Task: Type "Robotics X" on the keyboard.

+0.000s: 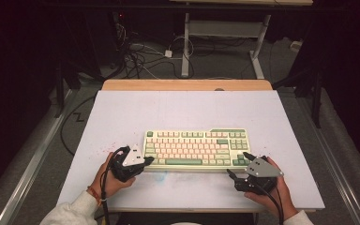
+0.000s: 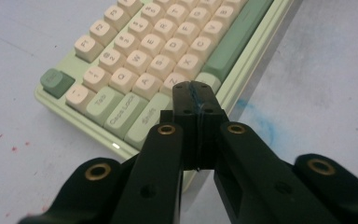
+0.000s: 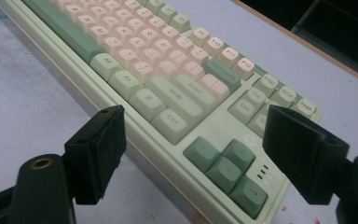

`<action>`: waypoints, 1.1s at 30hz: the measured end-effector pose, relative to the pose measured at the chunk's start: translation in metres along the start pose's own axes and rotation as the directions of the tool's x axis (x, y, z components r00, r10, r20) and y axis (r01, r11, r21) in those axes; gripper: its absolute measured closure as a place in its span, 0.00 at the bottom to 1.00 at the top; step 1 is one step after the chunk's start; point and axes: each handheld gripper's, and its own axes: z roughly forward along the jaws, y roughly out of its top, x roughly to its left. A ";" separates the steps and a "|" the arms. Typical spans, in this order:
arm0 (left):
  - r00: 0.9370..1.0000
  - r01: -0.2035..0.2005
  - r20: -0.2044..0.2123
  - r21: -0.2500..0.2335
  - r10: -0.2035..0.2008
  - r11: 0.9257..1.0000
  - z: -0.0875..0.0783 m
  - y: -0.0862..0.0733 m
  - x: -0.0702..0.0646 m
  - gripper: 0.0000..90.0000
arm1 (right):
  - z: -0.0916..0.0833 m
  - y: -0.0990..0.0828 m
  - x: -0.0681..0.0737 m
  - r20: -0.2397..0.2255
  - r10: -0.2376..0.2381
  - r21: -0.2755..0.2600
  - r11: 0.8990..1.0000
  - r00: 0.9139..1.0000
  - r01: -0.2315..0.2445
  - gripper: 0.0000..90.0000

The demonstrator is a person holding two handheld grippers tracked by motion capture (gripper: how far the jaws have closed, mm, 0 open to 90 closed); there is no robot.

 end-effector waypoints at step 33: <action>0.995 -0.076 0.078 0.095 0.069 0.993 0.049 0.049 0.003 0.97 | 0.007 0.000 0.005 -0.018 -0.036 0.043 0.998 0.999 0.036 0.24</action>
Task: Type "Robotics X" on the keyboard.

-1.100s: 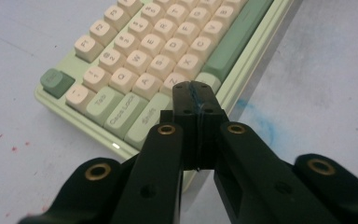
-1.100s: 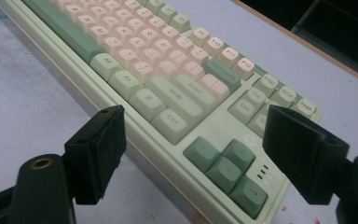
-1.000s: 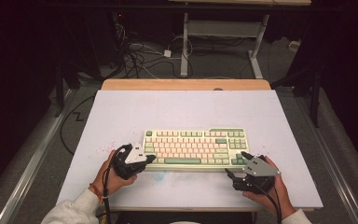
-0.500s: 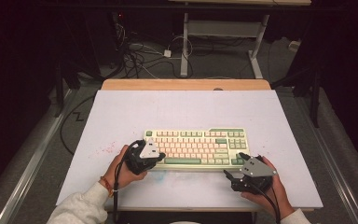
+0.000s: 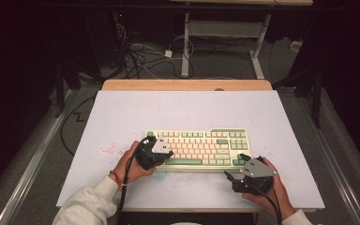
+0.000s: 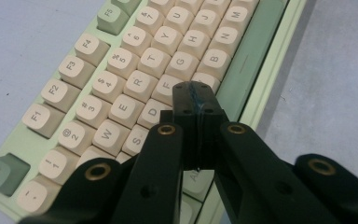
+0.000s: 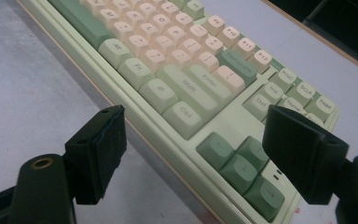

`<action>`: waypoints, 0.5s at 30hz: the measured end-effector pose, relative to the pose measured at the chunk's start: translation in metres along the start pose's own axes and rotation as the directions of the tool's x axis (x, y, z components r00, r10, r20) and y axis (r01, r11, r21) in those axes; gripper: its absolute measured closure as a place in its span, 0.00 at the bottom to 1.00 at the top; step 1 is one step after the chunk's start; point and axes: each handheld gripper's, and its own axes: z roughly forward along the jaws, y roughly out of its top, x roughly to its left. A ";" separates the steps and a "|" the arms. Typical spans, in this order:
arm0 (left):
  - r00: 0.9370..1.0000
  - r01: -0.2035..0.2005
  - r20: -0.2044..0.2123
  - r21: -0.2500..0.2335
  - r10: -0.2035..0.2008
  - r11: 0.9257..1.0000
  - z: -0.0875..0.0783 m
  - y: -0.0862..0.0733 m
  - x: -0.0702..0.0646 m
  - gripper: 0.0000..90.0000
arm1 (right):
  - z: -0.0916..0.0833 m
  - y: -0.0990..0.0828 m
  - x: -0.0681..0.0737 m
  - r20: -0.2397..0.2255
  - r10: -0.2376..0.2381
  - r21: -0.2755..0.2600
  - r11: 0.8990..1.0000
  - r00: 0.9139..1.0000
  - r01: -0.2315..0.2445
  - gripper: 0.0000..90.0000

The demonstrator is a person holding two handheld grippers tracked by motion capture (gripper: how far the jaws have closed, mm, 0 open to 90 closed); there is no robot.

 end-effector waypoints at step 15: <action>1.000 -0.010 0.001 0.022 0.010 1.000 0.011 0.007 0.003 0.97 | 0.001 -0.001 0.000 -0.010 -0.004 0.009 1.000 1.000 0.004 0.25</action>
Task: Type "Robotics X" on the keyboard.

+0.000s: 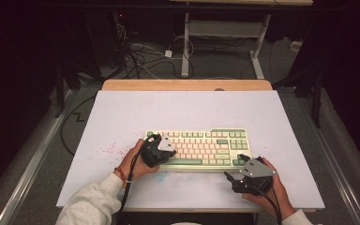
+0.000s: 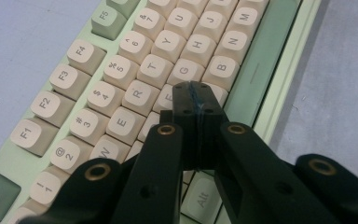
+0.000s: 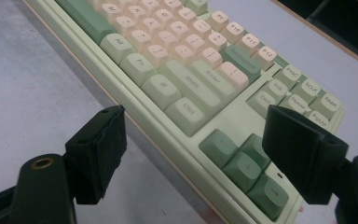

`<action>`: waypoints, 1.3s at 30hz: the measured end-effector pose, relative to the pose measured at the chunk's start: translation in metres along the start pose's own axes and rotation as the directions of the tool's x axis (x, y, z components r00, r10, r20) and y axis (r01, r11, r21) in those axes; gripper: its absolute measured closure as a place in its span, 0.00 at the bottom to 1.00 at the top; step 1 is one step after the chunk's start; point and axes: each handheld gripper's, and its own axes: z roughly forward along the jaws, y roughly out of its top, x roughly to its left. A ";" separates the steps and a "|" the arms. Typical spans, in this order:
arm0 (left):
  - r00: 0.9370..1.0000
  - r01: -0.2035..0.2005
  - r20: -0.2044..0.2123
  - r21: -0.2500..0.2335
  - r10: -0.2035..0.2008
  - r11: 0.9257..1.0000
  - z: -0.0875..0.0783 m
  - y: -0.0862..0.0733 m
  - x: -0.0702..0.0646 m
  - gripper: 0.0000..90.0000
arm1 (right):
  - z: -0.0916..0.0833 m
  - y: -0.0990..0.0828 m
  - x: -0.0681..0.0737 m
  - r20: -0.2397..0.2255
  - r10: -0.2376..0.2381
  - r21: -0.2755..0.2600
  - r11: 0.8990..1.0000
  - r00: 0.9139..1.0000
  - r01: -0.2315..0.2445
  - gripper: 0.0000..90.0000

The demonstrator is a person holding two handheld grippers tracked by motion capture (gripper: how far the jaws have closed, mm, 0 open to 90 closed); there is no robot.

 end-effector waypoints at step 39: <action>0.996 -0.021 -0.093 -0.124 0.010 0.992 -0.021 -0.009 -0.006 0.58 | 0.000 -0.001 -0.001 -0.002 -0.003 0.006 1.000 1.000 0.003 0.25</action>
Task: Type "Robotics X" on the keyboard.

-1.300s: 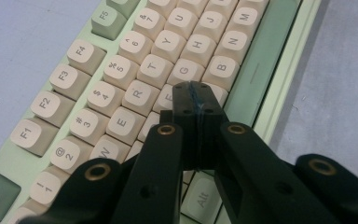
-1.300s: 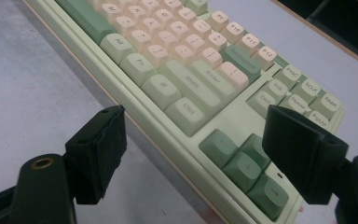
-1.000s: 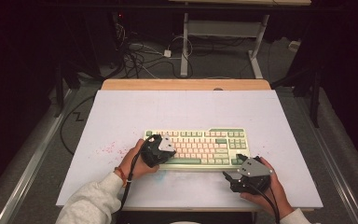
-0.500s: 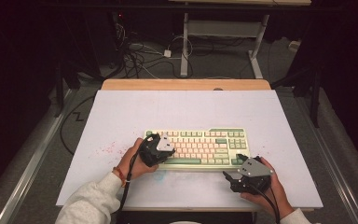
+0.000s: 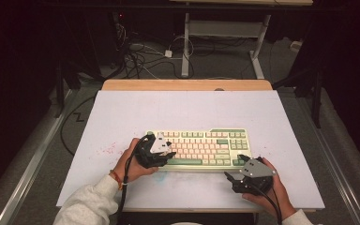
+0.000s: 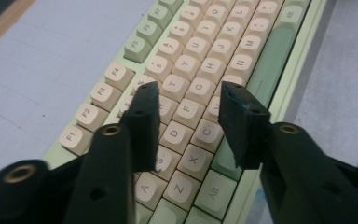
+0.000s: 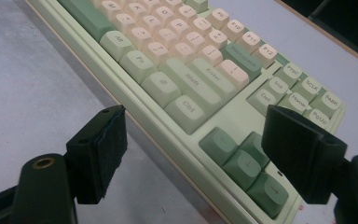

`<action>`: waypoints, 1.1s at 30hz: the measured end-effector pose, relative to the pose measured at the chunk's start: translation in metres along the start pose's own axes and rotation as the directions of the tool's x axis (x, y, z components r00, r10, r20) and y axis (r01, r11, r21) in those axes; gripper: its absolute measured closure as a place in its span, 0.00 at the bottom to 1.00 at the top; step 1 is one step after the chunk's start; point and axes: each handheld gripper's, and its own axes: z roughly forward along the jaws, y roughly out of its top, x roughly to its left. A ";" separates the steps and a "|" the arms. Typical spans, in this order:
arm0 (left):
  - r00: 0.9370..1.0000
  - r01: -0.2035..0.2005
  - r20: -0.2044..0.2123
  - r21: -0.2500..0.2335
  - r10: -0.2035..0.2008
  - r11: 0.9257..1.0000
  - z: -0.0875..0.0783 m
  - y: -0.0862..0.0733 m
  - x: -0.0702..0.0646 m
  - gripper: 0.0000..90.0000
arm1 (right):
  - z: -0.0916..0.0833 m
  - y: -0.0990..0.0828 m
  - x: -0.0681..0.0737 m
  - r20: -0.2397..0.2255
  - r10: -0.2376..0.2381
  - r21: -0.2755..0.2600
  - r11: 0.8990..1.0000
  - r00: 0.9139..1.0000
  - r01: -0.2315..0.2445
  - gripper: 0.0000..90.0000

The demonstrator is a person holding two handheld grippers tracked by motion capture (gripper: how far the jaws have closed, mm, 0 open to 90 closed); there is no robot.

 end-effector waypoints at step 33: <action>0.983 0.093 -0.153 -0.042 -0.098 0.995 -0.037 -0.069 -0.008 0.27 | 0.000 0.001 0.001 -0.004 -0.004 -0.005 1.000 1.000 0.004 0.25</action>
